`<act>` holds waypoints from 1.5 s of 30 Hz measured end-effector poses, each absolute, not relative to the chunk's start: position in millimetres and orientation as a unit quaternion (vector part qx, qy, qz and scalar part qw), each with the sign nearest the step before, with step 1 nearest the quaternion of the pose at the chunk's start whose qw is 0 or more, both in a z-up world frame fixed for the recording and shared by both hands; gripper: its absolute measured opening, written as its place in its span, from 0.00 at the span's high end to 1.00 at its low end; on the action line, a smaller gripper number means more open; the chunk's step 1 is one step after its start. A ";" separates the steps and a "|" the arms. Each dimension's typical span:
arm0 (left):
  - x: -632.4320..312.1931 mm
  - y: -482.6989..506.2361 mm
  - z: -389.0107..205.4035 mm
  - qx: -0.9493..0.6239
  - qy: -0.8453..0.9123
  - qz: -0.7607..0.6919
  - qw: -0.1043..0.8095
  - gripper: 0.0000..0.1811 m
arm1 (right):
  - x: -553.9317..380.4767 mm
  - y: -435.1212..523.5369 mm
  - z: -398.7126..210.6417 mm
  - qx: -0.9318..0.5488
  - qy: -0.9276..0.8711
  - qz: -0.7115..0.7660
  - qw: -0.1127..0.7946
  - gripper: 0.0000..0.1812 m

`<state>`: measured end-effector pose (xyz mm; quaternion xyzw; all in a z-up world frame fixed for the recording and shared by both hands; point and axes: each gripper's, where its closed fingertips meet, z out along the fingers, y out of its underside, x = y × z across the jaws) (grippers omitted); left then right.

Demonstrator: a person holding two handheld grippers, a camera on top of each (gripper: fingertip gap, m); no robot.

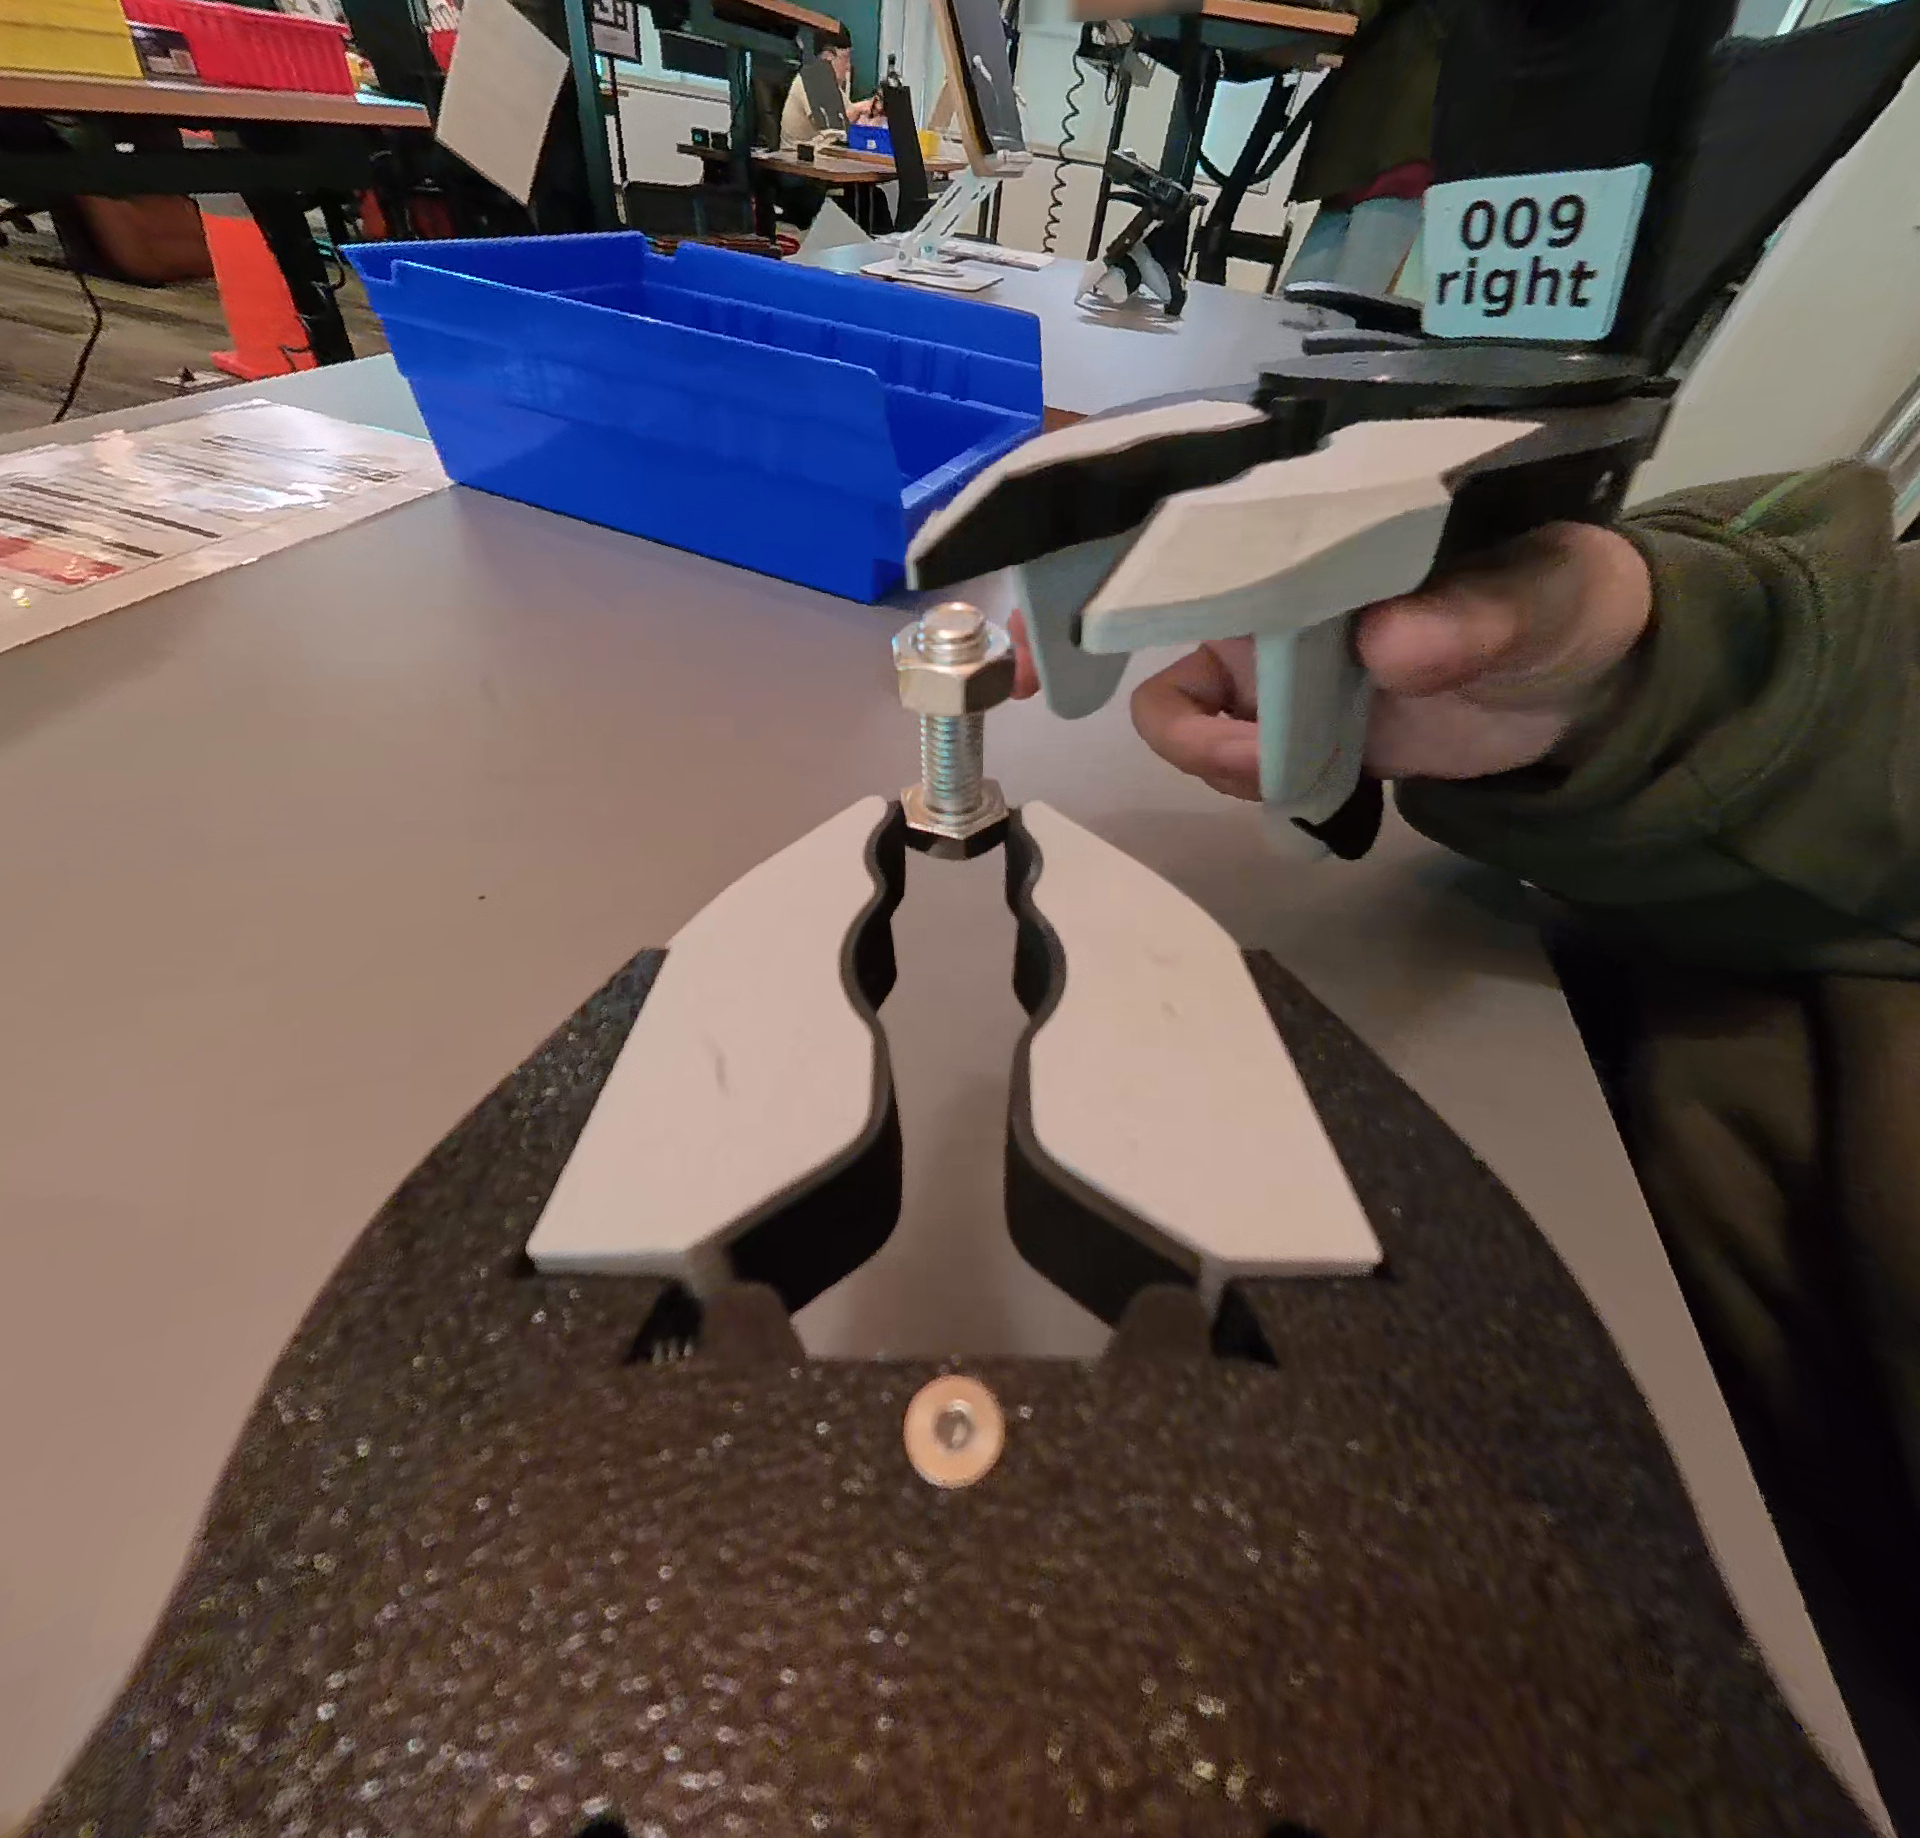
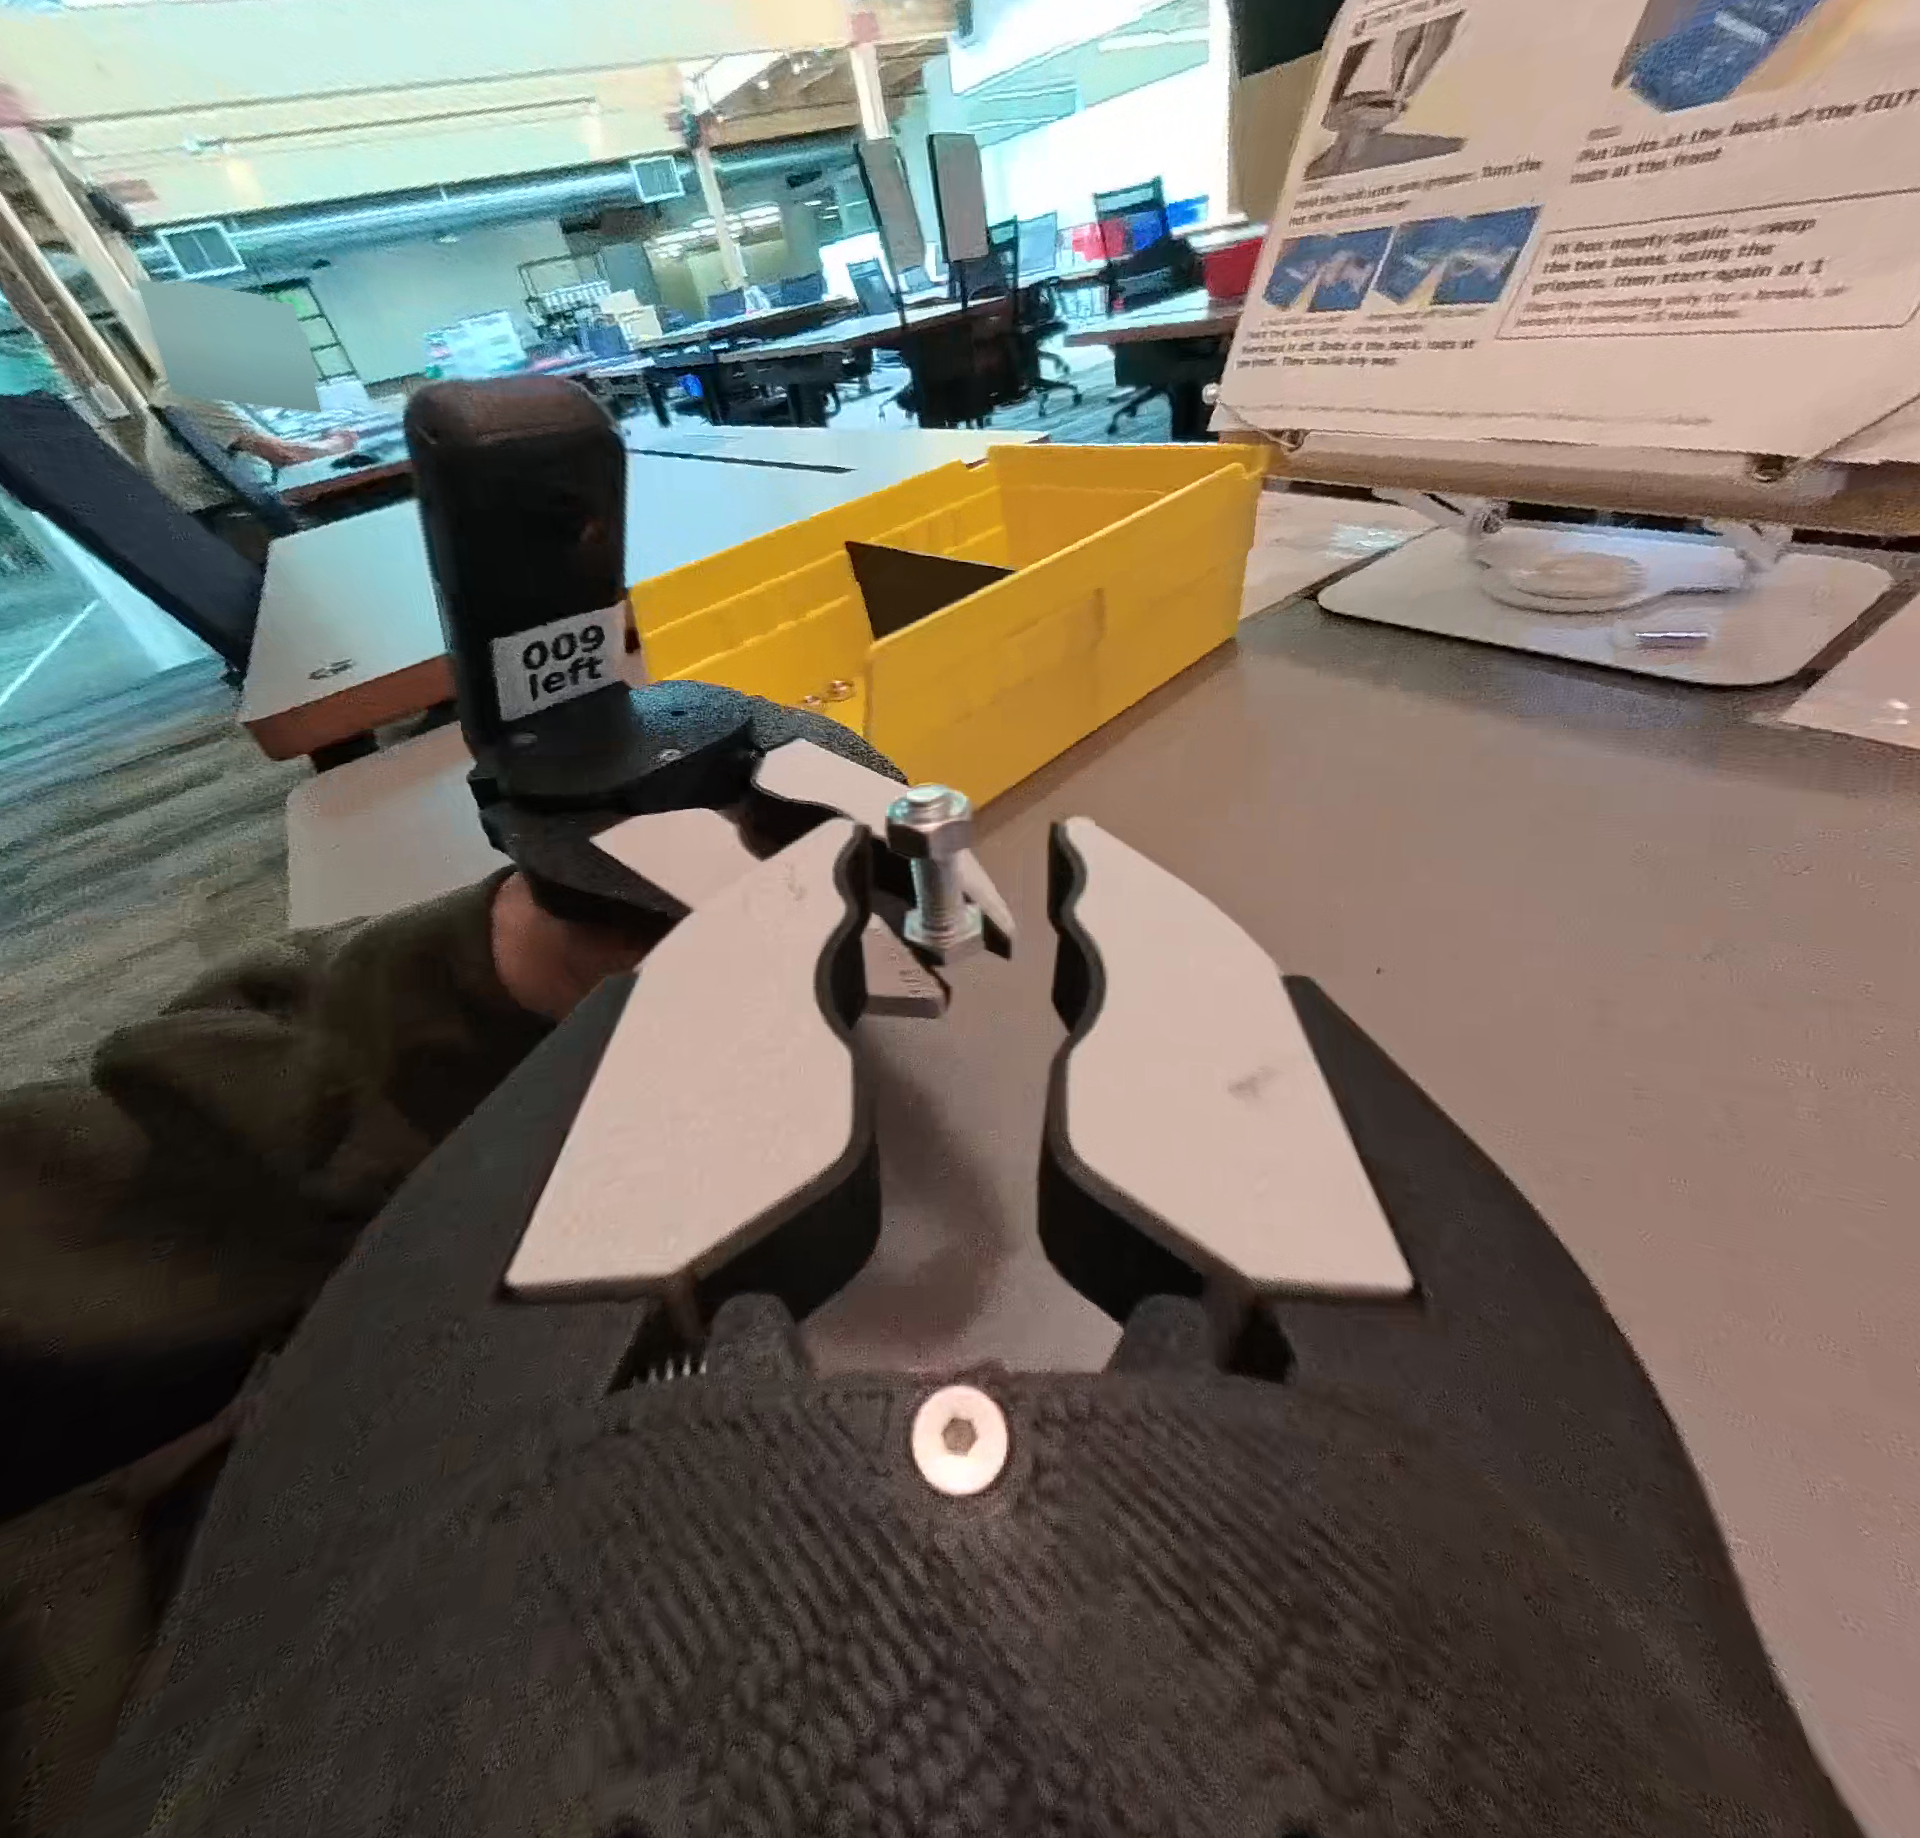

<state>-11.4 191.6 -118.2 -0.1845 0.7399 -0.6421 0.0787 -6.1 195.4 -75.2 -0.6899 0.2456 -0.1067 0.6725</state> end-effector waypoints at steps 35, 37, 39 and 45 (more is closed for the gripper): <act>-6.8 197.4 -107.5 -0.194 0.713 -0.668 0.091 0.79 | 27.0 157.3 -86.3 -0.730 0.292 -0.182 0.591 0.95; -7.2 197.1 -108.6 -0.193 0.714 -0.667 0.089 0.80 | 50.9 117.9 -79.3 -0.743 0.308 -0.269 0.530 0.95; -8.2 196.0 -109.2 -0.190 0.716 -0.666 0.085 0.80 | 81.0 59.7 -72.9 -0.755 0.331 -0.378 0.421 0.95; -10.1 192.9 -112.3 -0.183 0.727 -0.657 0.080 0.81 | 150.3 -86.0 -88.9 -0.773 0.391 -0.479 0.143 0.95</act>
